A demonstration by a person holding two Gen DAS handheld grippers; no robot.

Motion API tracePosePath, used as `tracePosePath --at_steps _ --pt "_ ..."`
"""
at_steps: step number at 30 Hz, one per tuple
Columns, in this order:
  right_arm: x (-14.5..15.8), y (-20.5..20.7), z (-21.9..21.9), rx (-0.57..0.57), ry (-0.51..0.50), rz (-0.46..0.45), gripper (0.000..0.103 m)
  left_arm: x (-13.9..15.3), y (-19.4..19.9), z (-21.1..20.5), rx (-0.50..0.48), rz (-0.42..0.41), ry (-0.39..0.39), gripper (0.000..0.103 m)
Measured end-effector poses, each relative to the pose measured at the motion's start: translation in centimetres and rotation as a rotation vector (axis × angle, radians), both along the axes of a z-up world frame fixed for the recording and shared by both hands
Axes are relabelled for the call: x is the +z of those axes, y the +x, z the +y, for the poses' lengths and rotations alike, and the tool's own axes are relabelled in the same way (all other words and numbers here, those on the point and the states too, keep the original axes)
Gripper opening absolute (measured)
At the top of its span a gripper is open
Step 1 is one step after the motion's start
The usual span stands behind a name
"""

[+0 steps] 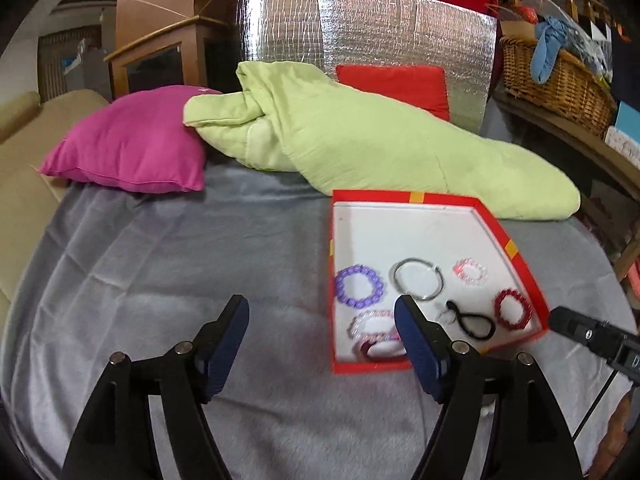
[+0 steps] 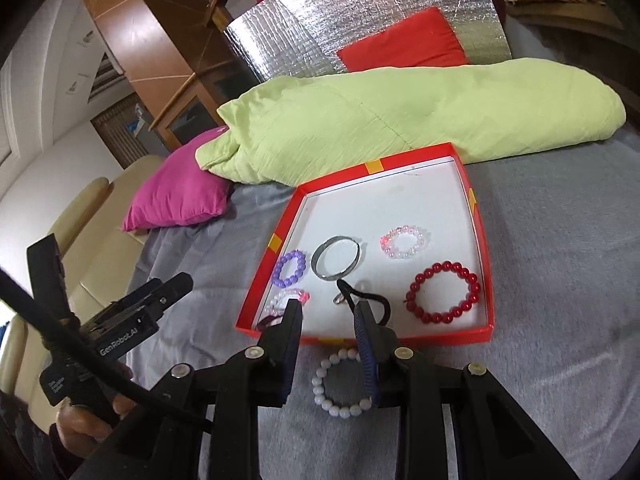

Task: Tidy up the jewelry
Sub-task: 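Withdraw both open tools from the box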

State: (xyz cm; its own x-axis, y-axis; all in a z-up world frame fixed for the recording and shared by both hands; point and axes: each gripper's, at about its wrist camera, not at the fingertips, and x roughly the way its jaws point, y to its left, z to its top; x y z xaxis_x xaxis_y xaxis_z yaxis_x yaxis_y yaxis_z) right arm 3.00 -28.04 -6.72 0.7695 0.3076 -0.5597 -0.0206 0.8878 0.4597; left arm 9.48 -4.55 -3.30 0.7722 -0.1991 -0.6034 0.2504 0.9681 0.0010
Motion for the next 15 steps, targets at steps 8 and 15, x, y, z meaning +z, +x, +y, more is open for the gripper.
tracePosePath --at_steps 8,15 --pt "0.1 -0.2 0.6 0.01 -0.023 0.001 0.03 -0.3 -2.0 0.5 0.033 -0.018 0.086 0.077" --pt "0.0 0.1 1.6 0.033 -0.04 0.011 0.03 -0.2 -2.4 0.6 0.051 -0.04 0.127 0.078"
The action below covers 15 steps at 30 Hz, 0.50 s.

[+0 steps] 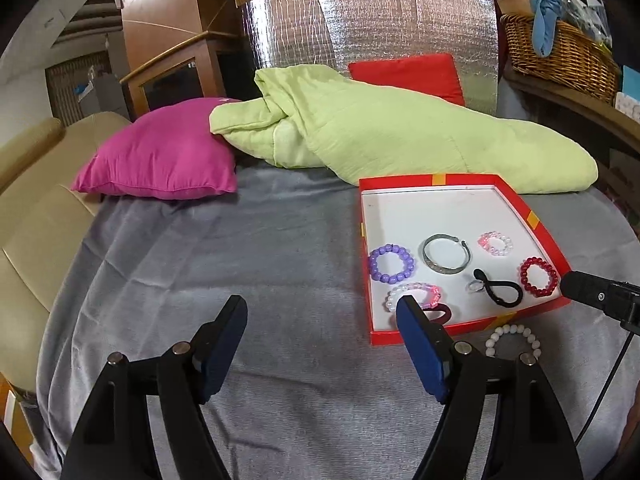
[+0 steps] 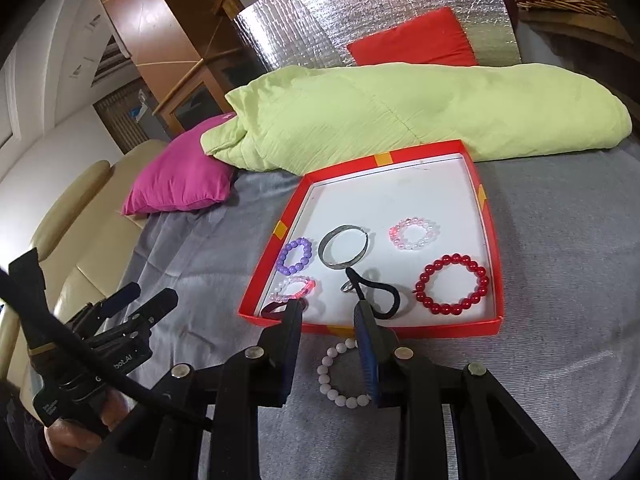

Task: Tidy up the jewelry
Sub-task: 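Withdraw both open tools from the box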

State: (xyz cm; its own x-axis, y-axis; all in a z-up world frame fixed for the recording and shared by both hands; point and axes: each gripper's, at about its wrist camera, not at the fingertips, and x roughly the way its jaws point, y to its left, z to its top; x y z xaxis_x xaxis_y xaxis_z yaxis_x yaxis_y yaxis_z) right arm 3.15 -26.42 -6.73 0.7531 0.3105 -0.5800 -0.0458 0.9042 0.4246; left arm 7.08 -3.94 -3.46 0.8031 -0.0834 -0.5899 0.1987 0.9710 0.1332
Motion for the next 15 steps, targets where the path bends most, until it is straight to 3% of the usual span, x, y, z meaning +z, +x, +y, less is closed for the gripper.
tracePosePath --at_steps 15 --pt "-0.23 -0.05 1.14 0.054 -0.035 0.027 0.03 -0.59 0.02 -0.33 -0.002 0.011 0.05 0.079"
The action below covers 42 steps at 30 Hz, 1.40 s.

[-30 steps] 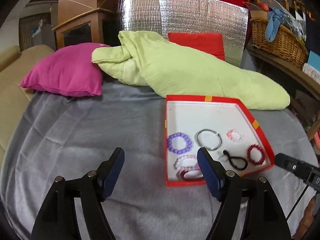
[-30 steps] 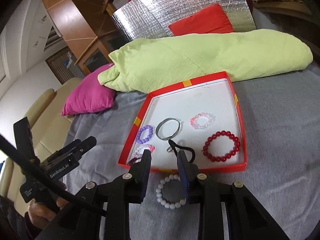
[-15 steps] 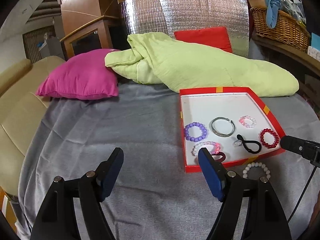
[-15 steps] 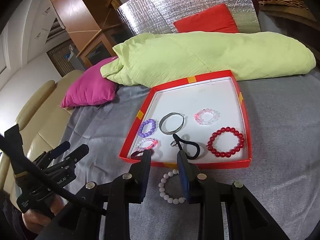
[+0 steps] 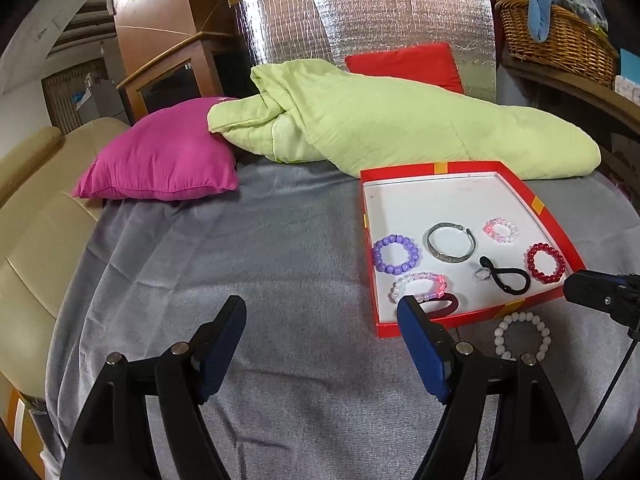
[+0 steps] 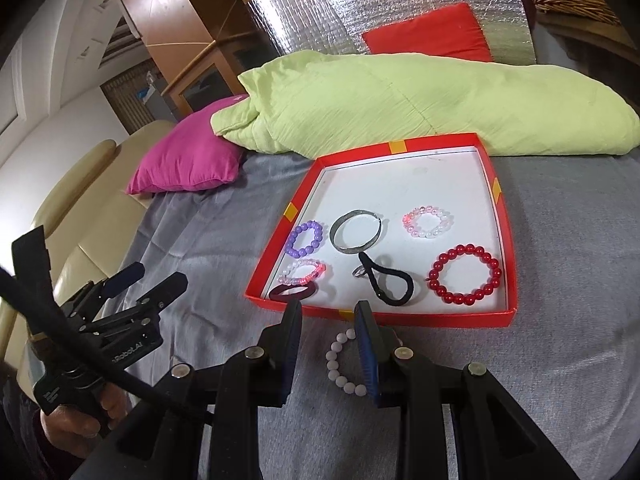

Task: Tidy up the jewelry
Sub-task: 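Withdraw both open tools from the box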

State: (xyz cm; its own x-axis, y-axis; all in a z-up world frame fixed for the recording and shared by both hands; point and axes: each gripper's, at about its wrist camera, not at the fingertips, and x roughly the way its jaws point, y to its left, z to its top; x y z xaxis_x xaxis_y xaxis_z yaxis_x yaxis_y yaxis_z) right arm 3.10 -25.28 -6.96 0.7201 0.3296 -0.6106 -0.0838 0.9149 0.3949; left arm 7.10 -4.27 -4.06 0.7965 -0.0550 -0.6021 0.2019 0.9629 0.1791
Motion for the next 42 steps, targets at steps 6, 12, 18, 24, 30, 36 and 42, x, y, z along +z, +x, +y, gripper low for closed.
tracePosePath --at_steps 6,12,18,24,30,36,42 --pt "-0.1 0.0 0.0 0.007 -0.008 0.007 0.03 -0.3 0.3 0.0 0.013 0.013 0.01 0.079" --pt "-0.2 0.1 0.0 0.008 -0.013 0.018 0.03 -0.5 0.5 0.1 0.026 0.019 0.02 0.079" --pt "-0.3 0.1 0.1 0.013 -0.018 0.027 0.03 -0.6 0.6 0.0 0.034 0.021 0.03 0.079" --pt "0.0 -0.4 0.0 0.027 -0.016 0.012 0.03 -0.4 0.7 0.5 0.078 0.013 0.026 0.079" --pt "-0.9 0.2 0.3 0.012 0.0 0.0 0.03 -0.4 -1.3 2.7 0.149 0.012 -0.013 0.079" --pt "-1.6 -1.9 1.4 -0.008 -0.034 -0.014 0.03 -1.6 -3.1 4.8 0.171 0.055 -0.088 0.079" --pt "-2.0 -4.5 1.5 -0.049 -0.066 0.018 0.03 -1.1 -3.6 4.8 0.156 0.003 -0.023 0.079"
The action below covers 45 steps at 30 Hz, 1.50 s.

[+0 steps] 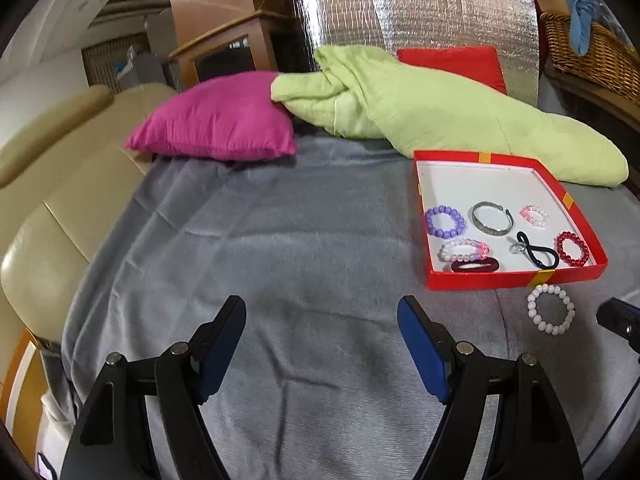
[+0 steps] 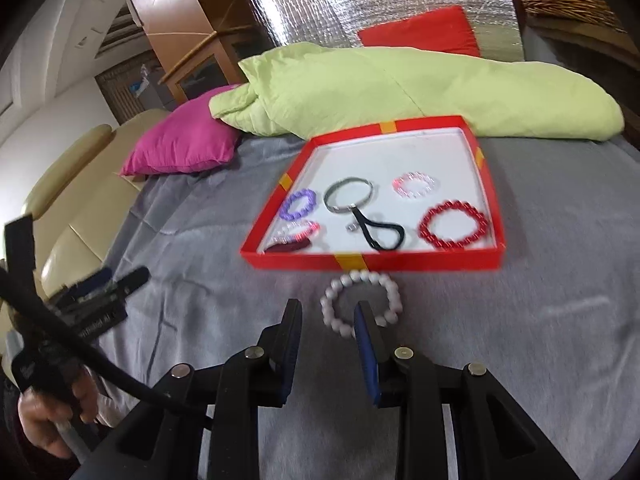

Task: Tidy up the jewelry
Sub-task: 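Withdraw both open tools from the box, then move the right tool down to the white pearl bracelet beside the box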

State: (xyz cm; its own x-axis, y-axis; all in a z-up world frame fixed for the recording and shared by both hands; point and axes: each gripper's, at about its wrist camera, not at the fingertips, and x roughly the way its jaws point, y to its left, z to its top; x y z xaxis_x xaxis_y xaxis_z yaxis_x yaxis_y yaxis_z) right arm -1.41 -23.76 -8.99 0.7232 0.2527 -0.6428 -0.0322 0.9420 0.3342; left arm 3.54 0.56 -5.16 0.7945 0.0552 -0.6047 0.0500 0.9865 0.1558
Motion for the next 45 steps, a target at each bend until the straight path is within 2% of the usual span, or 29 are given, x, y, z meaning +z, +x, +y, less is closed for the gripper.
tracePosePath --at_steps 7,12,15,16,25,32,40,43,45 --pt "-0.9 -0.5 -0.6 -0.03 -0.063 0.079 0.03 0.4 -0.1 0.6 -0.003 -0.019 0.003 0.079" --pt "-1.7 -0.2 -1.3 -0.034 -0.05 0.116 0.03 0.1 0.3 -0.1 -0.021 -0.005 0.019 0.079" --pt "-1.7 0.0 -1.4 -0.021 -0.044 0.126 0.037 0.1 0.3 -0.9 -0.04 -0.004 0.022 0.079" --pt "-1.7 0.1 -1.4 -0.017 -0.045 0.128 0.04 0.1 0.3 -1.1 -0.046 -0.004 0.023 0.079" --pt "-1.7 0.4 -2.1 -0.023 -0.01 0.123 0.04 -0.3 0.8 -3.1 -0.088 0.004 0.042 0.081" --pt "-1.3 0.0 -2.2 -0.019 -0.004 0.103 0.04 -1.8 1.9 -2.8 -0.077 0.071 0.059 0.083" --pt "-0.8 -0.5 -4.6 -0.065 0.029 0.076 0.04 -2.8 3.5 -0.2 -0.014 0.138 -0.01 0.083" --pt "-0.8 0.1 -4.5 -0.044 0.028 0.078 0.04 -3.1 4.1 0.1 -0.008 0.164 -0.036 0.083" --pt "-0.8 0.8 -3.6 -0.014 -0.008 0.08 0.04 -3.1 4.3 0.0 -0.012 0.167 -0.041 0.083"
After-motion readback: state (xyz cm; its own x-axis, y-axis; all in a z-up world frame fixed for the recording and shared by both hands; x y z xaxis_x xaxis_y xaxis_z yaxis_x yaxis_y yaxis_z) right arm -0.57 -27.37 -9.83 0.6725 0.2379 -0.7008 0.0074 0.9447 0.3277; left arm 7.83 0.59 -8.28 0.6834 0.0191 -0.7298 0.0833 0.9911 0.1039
